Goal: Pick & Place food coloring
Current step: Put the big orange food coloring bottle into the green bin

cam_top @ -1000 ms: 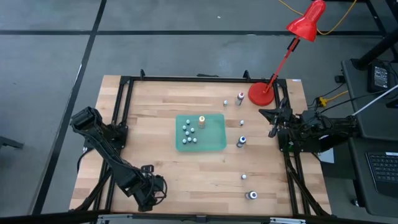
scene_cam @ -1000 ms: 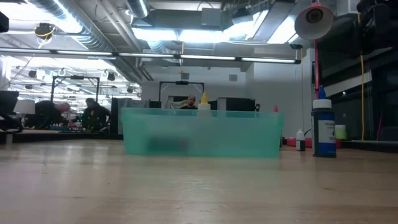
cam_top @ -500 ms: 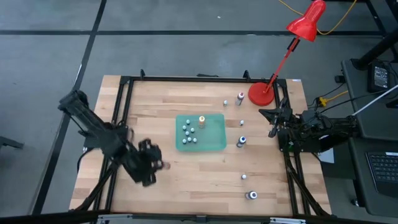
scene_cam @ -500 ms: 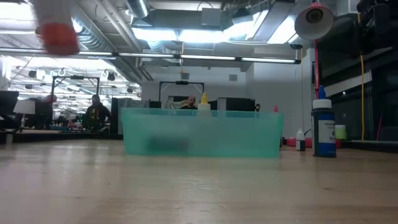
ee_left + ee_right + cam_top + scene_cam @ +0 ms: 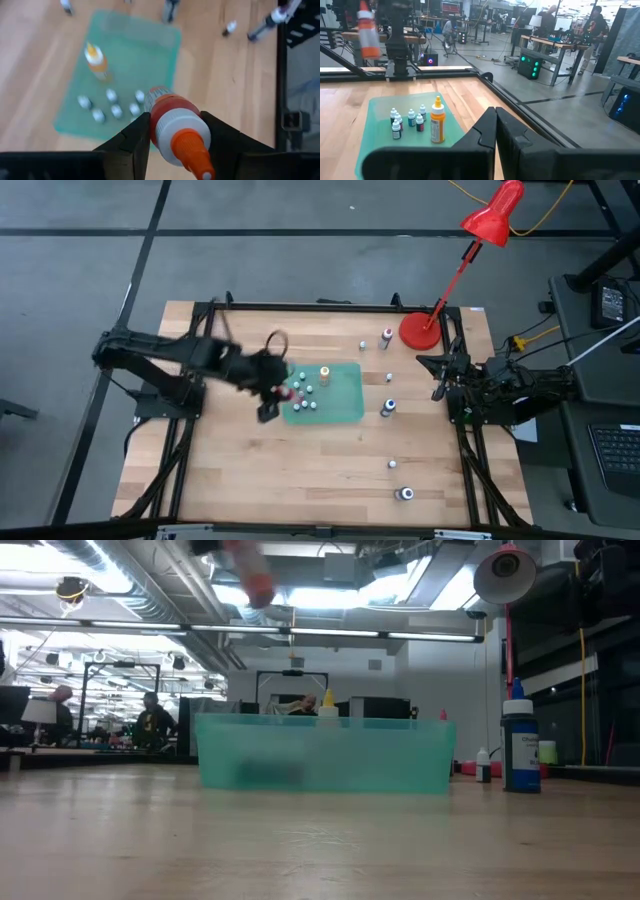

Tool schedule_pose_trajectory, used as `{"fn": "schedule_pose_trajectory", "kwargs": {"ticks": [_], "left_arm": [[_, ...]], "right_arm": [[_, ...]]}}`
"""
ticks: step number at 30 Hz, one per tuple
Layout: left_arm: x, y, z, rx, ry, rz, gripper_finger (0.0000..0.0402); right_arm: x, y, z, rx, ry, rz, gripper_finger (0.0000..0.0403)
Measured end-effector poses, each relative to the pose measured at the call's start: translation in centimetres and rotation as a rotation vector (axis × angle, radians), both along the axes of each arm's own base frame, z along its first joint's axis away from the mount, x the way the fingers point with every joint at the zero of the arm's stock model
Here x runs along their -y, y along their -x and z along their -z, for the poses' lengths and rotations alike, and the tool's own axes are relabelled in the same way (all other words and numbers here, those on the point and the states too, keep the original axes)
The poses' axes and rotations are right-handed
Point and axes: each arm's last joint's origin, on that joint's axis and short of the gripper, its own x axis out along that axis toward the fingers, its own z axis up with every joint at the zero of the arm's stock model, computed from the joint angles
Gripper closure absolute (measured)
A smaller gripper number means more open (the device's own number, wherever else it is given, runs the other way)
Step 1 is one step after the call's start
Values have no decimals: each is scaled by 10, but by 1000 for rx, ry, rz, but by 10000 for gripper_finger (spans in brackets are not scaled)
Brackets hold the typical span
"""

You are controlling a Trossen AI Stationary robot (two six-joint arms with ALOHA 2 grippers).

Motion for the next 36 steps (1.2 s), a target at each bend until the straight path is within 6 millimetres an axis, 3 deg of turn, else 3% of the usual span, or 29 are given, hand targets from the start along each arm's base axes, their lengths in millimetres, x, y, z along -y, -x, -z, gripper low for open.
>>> {"fn": "schedule_pose_trajectory", "kwargs": {"ticks": [4,10,17,25,36], "left_arm": [[-31,-35,-12,15,-45,34,260],[-73,-94,-15,19,-133,128,260],[-112,-149,34,-94,-121,180,260],[-116,-174,89,-246,-109,235,260],[-121,-187,128,-344,-148,236,260]], "right_arm": [[0,0,0,1,0,0,391],[0,0,0,0,0,0,391],[0,0,0,1,0,0,391],[0,0,0,1,0,0,391],[0,0,0,3,0,0,391]]}}
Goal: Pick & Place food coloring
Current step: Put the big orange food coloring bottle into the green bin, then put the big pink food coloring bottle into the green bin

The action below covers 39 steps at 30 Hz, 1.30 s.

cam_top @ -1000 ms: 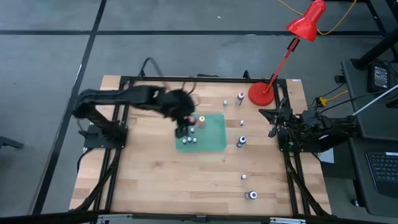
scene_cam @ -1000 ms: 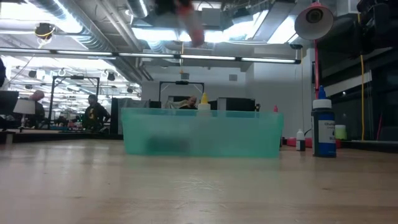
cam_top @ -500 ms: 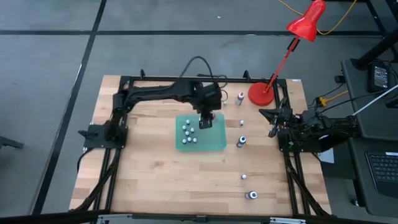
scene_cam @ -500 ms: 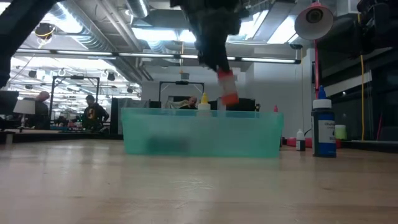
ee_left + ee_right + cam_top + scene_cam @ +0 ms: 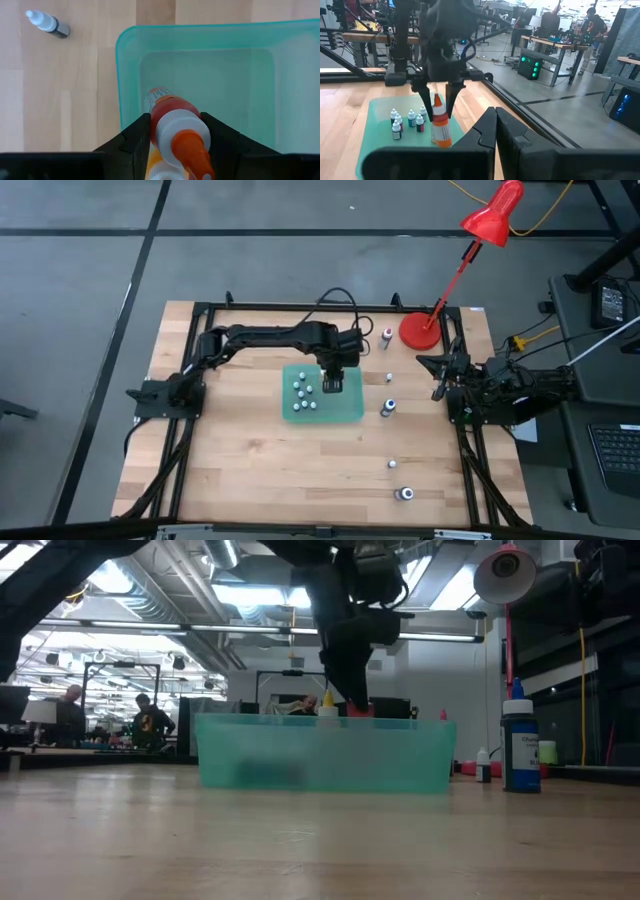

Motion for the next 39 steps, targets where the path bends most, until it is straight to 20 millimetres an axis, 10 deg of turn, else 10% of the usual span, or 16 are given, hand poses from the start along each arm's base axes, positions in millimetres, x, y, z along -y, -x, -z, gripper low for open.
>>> {"fn": "schedule_pose_trajectory", "kwargs": {"ticks": [14,25,32,39], "left_arm": [[-2,-7,15,3,-7,16,260],[-2,-6,12,-5,-13,11,161],[1,7,-77,125,-40,16,166],[24,67,-187,375,-65,3,193]], "right_arm": [[0,0,0,3,-1,-3,391],[0,0,0,2,0,-7,391],[0,0,0,0,0,-8,391],[0,0,0,-1,0,-8,391]]}}
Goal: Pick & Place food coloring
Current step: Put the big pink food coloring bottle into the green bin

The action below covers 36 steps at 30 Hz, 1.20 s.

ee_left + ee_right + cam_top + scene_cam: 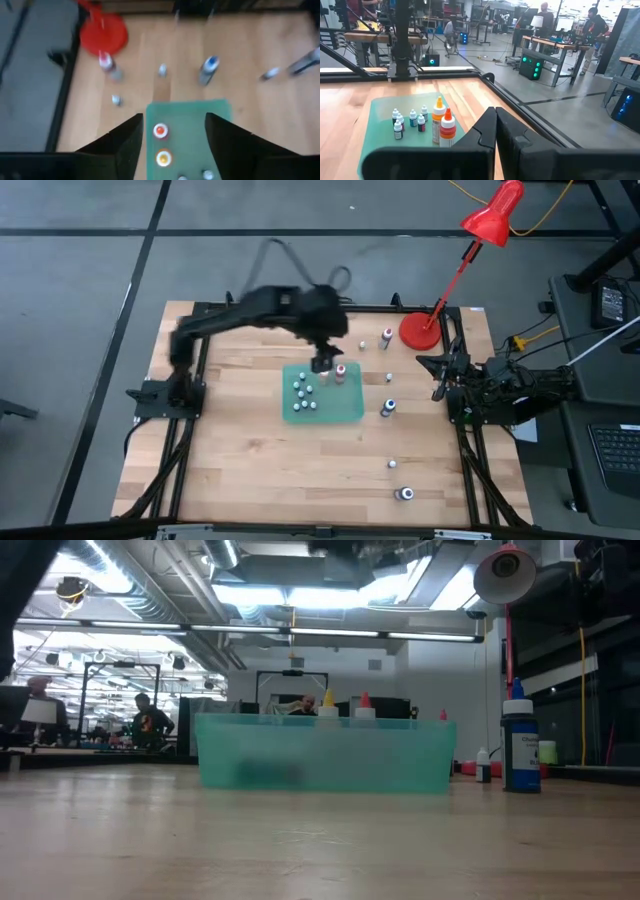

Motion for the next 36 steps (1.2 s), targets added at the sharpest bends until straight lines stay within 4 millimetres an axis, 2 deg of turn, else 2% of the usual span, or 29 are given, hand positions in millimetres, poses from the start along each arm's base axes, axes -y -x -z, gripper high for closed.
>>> {"fn": "schedule_pose_trajectory", "kwargs": {"ticks": [3,5,7,9,13,17,21,25,28,31,36], "left_arm": [[16,35,-34,121,-11,38,239],[24,58,-46,188,-3,70,284],[29,80,-48,246,16,106,337],[32,98,-40,313,31,104,382],[32,131,3,485,56,59,397],[31,167,65,658,167,83,399],[39,203,123,872,293,64,400],[50,237,163,1072,299,-42,399],[58,255,191,1114,299,-104,400],[63,268,208,1146,328,-95,399],[63,284,209,1182,336,-32,399]], "right_arm": [[0,0,0,-1,-1,0,391],[0,0,0,-1,-1,0,391],[0,0,0,-1,-1,0,391],[0,0,0,-1,-1,0,391],[0,0,0,-2,-2,1,391],[0,0,1,-6,-2,3,391],[1,1,1,-4,-6,42,391],[3,2,1,11,-44,129,391],[4,2,2,19,-61,153,391],[4,2,2,19,-63,153,391],[4,2,2,22,-83,155,391]]}}
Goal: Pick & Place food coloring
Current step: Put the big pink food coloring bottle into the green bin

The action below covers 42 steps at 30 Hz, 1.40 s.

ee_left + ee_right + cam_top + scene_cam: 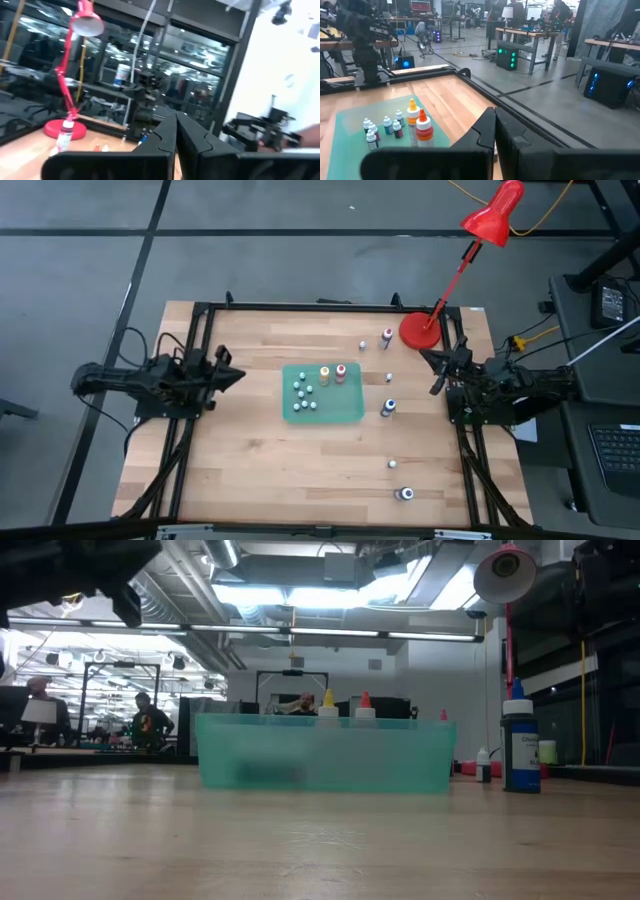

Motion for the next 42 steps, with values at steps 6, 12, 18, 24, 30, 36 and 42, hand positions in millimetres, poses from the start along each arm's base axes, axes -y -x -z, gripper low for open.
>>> {"fn": "schedule_pose_trajectory", "kwargs": {"ticks": [6,12,18,24,30,36,42], "left_arm": [[-2,6,9,-64,-39,42,399],[-5,2,32,-319,-71,-38,399],[-6,1,38,-396,-175,-84,399],[-5,2,39,-413,-457,-90,400],[-5,1,36,-383,-423,-94,397],[-5,1,37,-387,-375,-85,399],[-5,1,37,-387,-370,-84,393]], "right_arm": [[0,0,1,-4,-2,13,391],[0,0,0,0,-2,15,391],[0,0,0,-1,-1,15,391],[0,0,0,-5,2,15,391],[0,0,0,-5,-1,-13,391],[-2,-1,-1,10,-28,-81,391],[-2,-2,-32,-28,-21,-81,357]]}}
